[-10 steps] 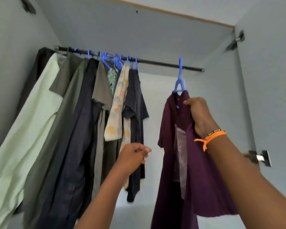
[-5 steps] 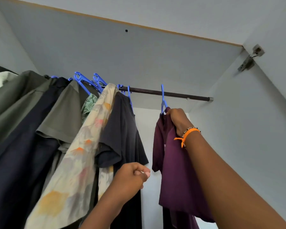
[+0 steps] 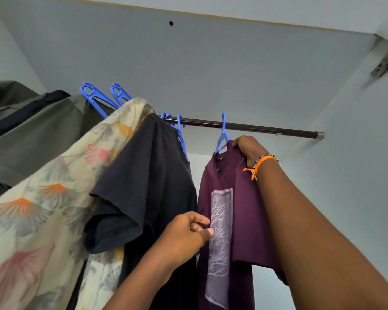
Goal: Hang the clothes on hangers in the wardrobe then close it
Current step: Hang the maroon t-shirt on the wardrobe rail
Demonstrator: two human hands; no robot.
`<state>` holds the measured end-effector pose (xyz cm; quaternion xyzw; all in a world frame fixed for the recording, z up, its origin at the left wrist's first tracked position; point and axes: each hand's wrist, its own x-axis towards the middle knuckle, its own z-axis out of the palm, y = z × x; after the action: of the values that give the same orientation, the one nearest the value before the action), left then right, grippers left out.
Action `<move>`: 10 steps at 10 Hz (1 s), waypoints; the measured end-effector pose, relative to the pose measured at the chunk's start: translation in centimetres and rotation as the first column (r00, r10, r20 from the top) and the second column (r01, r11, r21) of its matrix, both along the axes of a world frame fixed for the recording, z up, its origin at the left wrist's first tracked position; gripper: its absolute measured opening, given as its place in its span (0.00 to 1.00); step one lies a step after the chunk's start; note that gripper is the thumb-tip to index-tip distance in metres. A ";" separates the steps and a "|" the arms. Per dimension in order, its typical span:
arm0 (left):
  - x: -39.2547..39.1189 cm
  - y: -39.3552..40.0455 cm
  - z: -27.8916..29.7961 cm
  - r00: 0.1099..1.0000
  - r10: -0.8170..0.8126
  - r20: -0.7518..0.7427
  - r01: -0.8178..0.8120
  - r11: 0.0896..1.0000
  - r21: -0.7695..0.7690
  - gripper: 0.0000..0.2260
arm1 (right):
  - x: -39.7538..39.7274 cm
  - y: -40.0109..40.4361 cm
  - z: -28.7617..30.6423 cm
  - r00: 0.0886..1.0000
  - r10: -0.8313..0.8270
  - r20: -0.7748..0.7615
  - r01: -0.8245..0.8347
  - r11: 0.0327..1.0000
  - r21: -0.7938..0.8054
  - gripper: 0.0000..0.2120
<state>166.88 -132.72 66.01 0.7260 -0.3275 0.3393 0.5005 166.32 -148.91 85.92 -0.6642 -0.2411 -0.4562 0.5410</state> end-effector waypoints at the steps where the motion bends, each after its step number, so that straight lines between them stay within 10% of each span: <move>1: 1.0 0.0 0.4 1.000 0.028 -0.001 -0.028 1.000 -0.010 0.04 | 0.7 0.5 0.0 0.997 0.053 -0.053 -0.052 0.998 0.025 0.07; 4: 1.0 1.2 1.4 0.998 -0.056 0.015 0.058 0.977 -0.207 0.28 | -0.6 7.7 -2.5 0.918 0.380 -0.108 -0.389 0.918 -0.076 0.10; 6: -2.6 2.6 -4.6 0.993 -0.073 -0.095 0.068 0.996 -0.051 0.11 | -0.3 9.3 -14.4 0.709 0.690 -0.149 -0.693 0.720 0.033 0.15; 8: -4.9 5.4 -12.5 0.952 -0.030 -0.306 0.042 0.999 0.035 0.28 | -3.2 11.7 -29.4 0.876 0.387 -0.289 -0.421 0.905 -0.065 0.09; 10: -10.5 8.3 -20.7 0.857 -0.092 -0.507 0.062 0.995 -0.075 0.21 | -8.7 13.5 -40.4 0.776 0.417 -0.472 -0.415 0.903 0.116 0.13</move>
<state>156.36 -124.43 45.28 0.7618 -0.2025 0.1241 0.6027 157.63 -135.44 45.56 -0.6858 -0.2365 -0.1443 0.6729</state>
